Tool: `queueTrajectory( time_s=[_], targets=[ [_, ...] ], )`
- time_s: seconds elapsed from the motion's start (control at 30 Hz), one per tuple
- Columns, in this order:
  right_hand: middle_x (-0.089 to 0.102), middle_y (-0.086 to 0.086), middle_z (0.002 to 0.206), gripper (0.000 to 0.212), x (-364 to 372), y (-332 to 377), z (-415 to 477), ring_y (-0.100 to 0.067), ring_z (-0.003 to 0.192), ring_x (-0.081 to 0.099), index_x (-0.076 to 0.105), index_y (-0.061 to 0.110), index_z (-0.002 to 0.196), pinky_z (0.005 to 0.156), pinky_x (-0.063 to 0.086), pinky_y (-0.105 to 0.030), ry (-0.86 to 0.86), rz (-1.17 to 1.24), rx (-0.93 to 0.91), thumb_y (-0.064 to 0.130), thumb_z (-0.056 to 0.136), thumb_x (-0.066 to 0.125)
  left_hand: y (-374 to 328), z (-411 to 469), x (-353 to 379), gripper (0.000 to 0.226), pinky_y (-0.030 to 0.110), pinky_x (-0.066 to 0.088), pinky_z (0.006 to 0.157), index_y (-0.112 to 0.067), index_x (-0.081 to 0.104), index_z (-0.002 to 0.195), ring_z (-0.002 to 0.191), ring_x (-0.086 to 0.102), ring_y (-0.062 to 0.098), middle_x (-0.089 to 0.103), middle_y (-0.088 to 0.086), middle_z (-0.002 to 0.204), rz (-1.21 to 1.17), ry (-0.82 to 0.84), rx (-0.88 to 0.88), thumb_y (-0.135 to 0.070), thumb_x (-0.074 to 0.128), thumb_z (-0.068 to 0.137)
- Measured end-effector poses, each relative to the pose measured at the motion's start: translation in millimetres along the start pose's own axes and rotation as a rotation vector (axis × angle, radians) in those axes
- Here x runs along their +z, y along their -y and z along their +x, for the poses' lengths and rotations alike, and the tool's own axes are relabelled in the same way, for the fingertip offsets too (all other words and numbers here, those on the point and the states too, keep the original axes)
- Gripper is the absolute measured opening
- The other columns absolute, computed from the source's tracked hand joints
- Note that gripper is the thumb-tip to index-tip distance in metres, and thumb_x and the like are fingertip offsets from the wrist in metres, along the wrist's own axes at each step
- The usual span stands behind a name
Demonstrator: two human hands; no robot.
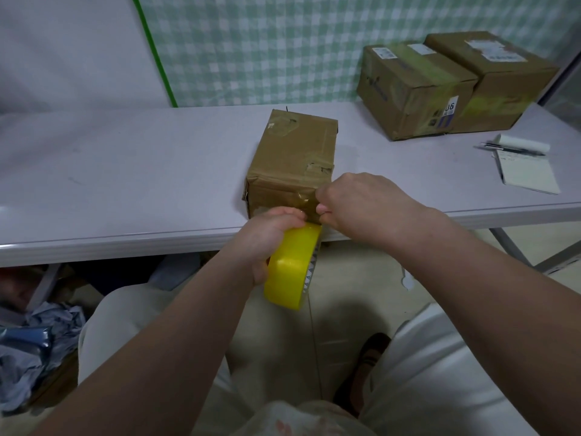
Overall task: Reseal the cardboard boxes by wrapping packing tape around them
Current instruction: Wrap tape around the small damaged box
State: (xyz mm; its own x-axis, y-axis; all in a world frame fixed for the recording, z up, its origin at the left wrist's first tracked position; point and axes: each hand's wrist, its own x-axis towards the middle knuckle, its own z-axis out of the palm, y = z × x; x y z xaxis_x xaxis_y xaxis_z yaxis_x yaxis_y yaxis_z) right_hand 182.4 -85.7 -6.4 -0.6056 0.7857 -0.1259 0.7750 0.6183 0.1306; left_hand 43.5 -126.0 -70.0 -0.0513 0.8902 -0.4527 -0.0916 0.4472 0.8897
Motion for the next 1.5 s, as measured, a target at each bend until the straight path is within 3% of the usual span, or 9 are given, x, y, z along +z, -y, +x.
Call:
queueTrajectory(
  time_s=[0.2,0.3,0.43,0.63,0.77,0.9,1.07,1.27,1.5],
  targets=[
    [0.043,-0.002,0.082,0.019,2,-5,4,-0.02,0.075,0.047,0.052,0.018,0.088,0.061,0.035,-0.028,-0.021,-0.079,0.048,0.021,0.101,0.039,-10,1,-6,0.009,0.049,0.046,0.094,-0.021,0.065,0.088,0.102,0.058,0.035,0.061,0.013,0.102,0.14,0.018,-0.004,-0.014,0.06,0.088],
    [0.046,-0.004,0.087,0.018,3,-6,6,-0.022,0.078,0.048,0.059,0.017,0.099,0.064,0.035,-0.029,-0.027,-0.056,0.077,0.02,0.101,0.041,-15,0,-9,0.008,0.041,0.05,0.084,-0.019,0.064,0.093,0.093,0.059,0.033,0.061,0.014,0.101,0.203,0.065,-0.029,-0.015,0.06,0.088],
    [0.051,-0.006,0.096,0.02,13,-13,6,-0.024,0.083,0.047,0.058,0.019,0.111,0.068,0.036,-0.031,-0.054,0.043,0.13,0.021,0.099,0.042,-11,-5,-10,0.011,0.047,0.047,0.093,-0.021,0.065,0.097,0.1,0.061,0.037,0.063,0.017,0.107,0.334,0.104,-0.039,-0.019,0.063,0.087],
    [0.063,-0.007,0.097,0.01,47,-17,-10,-0.023,0.079,0.061,0.052,0.015,0.095,0.072,0.055,-0.039,-0.012,0.972,0.28,0.011,0.094,0.043,5,-15,-17,0.013,0.044,0.051,0.08,-0.026,0.064,0.098,0.092,0.063,0.033,0.063,0.016,0.109,0.284,0.153,-0.012,-0.022,0.064,0.085],
    [0.051,0.006,0.066,0.013,66,0,-18,-0.009,0.057,0.042,0.056,0.018,0.078,0.054,0.033,-0.023,-0.041,1.437,0.34,0.021,0.089,0.061,12,-20,-14,0.014,0.039,0.05,0.074,-0.026,0.063,0.1,0.087,0.061,0.031,0.062,0.017,0.11,0.212,0.15,0.007,-0.019,0.061,0.088],
    [0.046,0.018,0.041,0.017,71,15,-22,0.003,0.038,0.043,0.063,0.008,0.08,0.042,0.03,-0.007,-0.084,1.529,0.323,0.022,0.088,0.067,15,-20,-11,0.015,0.049,0.051,0.084,-0.026,0.063,0.1,0.098,0.063,0.038,0.062,0.018,0.113,0.189,0.134,0.055,-0.016,0.06,0.089],
    [0.039,0.016,0.039,0.025,76,18,-20,0.0,0.038,0.032,0.053,0.012,0.067,0.04,0.027,-0.011,-0.125,1.643,0.39,0.012,0.09,0.063,17,-23,-10,0.043,0.048,0.053,0.084,-0.045,0.046,0.12,0.095,0.064,0.03,0.059,0.002,0.113,0.22,0.063,0.166,-0.017,0.06,0.091],
    [0.039,0.018,0.039,0.03,77,20,-21,0.001,0.038,0.036,0.052,0.015,0.063,0.041,0.027,-0.009,-0.185,1.657,0.398,0.009,0.091,0.061,23,-34,-6,0.031,0.038,0.046,0.064,-0.047,0.05,0.1,0.071,0.054,0.03,0.059,0.033,0.091,0.256,0.106,0.274,-0.017,0.054,0.095],
    [0.049,0.017,0.05,0.026,79,24,-26,0.002,0.044,0.041,0.059,0.018,0.064,0.045,0.031,-0.01,-0.296,1.601,0.348,0.01,0.088,0.065,28,-32,-8,0.025,0.047,0.053,0.08,-0.04,0.058,0.109,0.088,0.064,0.029,0.069,0.005,0.095,0.251,0.114,0.25,-0.027,0.06,0.088]
  ],
)
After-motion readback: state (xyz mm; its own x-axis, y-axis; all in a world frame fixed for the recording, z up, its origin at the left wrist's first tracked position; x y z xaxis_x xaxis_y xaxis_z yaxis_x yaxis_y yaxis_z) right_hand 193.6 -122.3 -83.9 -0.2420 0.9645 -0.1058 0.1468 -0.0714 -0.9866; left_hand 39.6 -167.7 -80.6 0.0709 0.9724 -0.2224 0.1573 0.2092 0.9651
